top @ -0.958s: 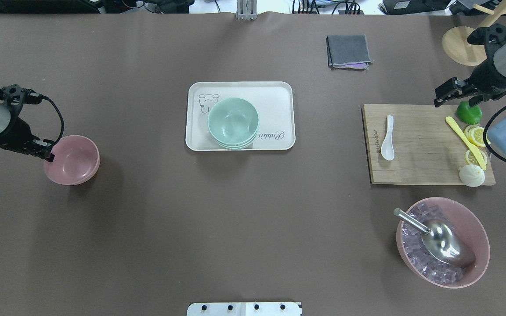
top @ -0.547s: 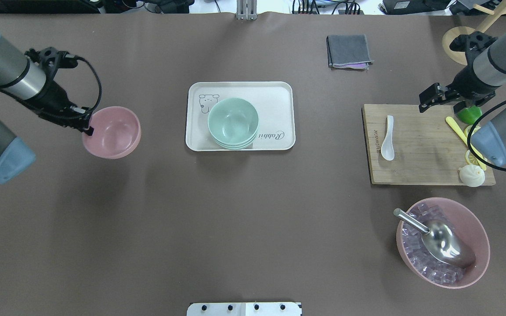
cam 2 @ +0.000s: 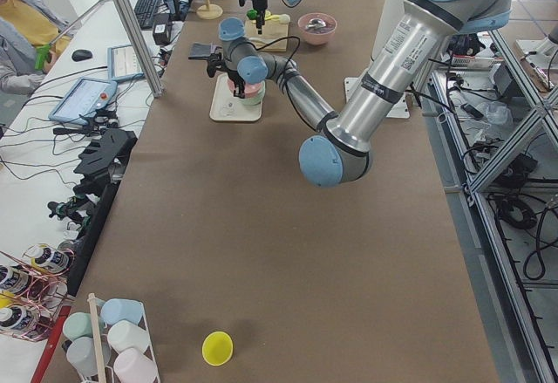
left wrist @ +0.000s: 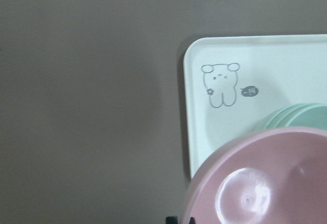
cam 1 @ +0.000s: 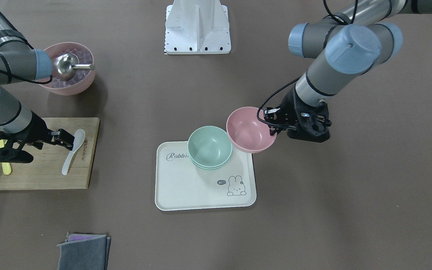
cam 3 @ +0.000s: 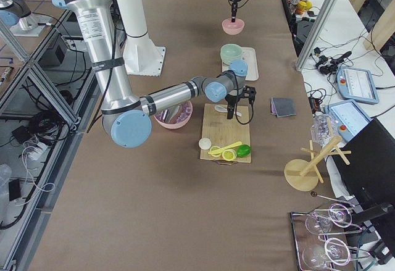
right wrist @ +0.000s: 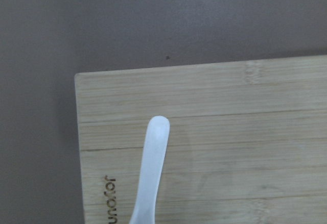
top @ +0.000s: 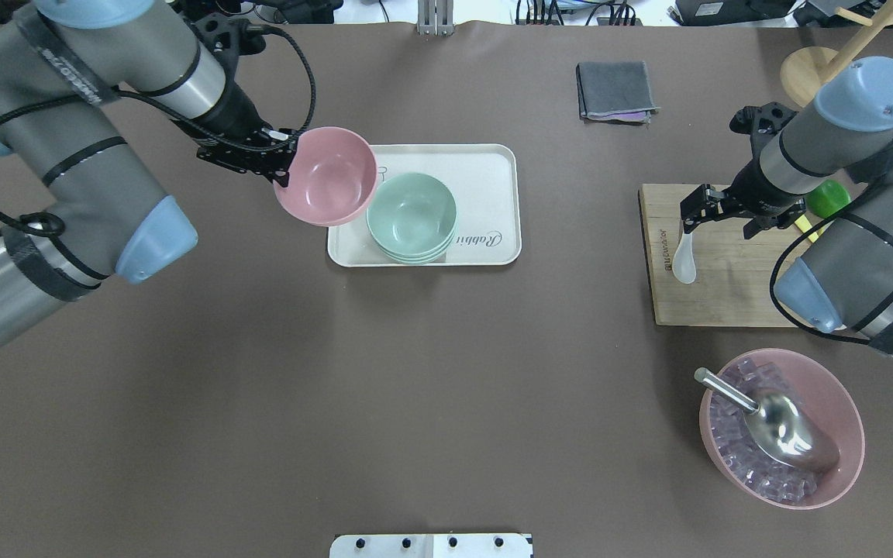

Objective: Stack pink bowl on green and place spoon
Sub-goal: 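Carry the pink bowl onto the green bowl while the right gripper grasps the spoon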

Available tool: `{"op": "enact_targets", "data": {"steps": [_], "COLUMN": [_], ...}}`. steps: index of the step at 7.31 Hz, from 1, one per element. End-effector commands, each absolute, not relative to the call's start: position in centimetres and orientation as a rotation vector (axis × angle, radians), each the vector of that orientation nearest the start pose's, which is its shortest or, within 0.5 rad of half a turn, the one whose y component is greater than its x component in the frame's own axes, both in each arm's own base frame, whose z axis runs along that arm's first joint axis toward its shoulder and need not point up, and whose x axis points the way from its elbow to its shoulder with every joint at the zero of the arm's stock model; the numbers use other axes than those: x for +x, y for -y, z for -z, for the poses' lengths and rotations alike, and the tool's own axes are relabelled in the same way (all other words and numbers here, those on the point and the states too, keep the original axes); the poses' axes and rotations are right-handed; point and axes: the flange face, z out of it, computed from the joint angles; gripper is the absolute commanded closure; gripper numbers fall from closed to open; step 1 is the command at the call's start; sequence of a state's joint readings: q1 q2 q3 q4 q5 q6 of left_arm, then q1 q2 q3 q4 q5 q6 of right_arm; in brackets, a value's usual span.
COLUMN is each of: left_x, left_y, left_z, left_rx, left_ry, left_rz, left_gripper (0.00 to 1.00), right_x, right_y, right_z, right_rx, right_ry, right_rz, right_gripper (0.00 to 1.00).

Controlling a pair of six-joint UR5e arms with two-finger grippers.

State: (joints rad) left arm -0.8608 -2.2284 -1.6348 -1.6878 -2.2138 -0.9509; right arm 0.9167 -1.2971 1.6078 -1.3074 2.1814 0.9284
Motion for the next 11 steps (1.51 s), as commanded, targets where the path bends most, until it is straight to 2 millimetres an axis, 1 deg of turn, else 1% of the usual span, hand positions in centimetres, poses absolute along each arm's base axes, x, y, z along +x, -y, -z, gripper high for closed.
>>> {"op": "enact_targets", "data": {"steps": [1, 2, 3, 4, 5, 6, 7, 8, 9, 10, 11], "left_x": [42.9, 44.4, 45.5, 45.5, 45.7, 46.4, 46.7, 47.7, 48.2, 48.8, 49.1], "left_y": [57.0, 57.5, 57.4, 57.4, 57.2, 56.7, 56.6, 55.8, 55.4, 55.2, 56.3], "left_z": [-18.8, -18.3, -18.5, -18.5, -18.3, -18.4, -18.6, -18.4, -18.3, -18.3, -19.5], "left_rx": [0.097, 0.119, 0.131, 0.13, 0.123, 0.116, 0.125, 0.123, 0.134, 0.15, 0.209], "left_ry": [-0.998, -0.998, -1.003, -1.005, -1.008, -1.006, -0.999, -0.999, -1.008, -1.015, -1.033], "left_rz": [-0.038, -0.031, -0.04, -0.035, -0.028, -0.037, -0.033, -0.046, -0.057, -0.068, -0.068], "left_gripper": [1.0, 1.0, 1.0, 1.0, 1.0, 1.0, 1.0, 1.0, 1.0, 0.05, 0.02], "right_x": [-33.3, -33.4, -34.8, -35.3, -35.2, -35.2, -35.0, -35.2, -35.2, -35.3, -35.3], "right_y": [52.8, 52.9, 54.6, 55.3, 55.2, 55.1, 55.1, 55.1, 55.2, 55.3, 55.3], "right_z": [-46.8, -47.2, -46.6, -46.2, -45.9, -46.3, -46.6, -46.6, -46.3, -46.2, -46.1], "right_rx": [-0.037, -0.043, -0.043, -0.049, -0.051, -0.055, -0.058, -0.06, -0.065, -0.07, -0.075], "right_ry": [0.799, 0.794, 0.794, 0.794, 0.799, 0.794, 0.791, 0.791, 0.793, 0.794, 0.797], "right_rz": [-0.086, -0.089, -0.089, -0.107, -0.117, -0.118, -0.121, -0.124, -0.139, -0.153, -0.152], "right_gripper": [0.0, 0.05, 0.06, 0.08, 0.1, 0.21, 0.35, 0.41, 0.51, 0.87, 1.0]}}
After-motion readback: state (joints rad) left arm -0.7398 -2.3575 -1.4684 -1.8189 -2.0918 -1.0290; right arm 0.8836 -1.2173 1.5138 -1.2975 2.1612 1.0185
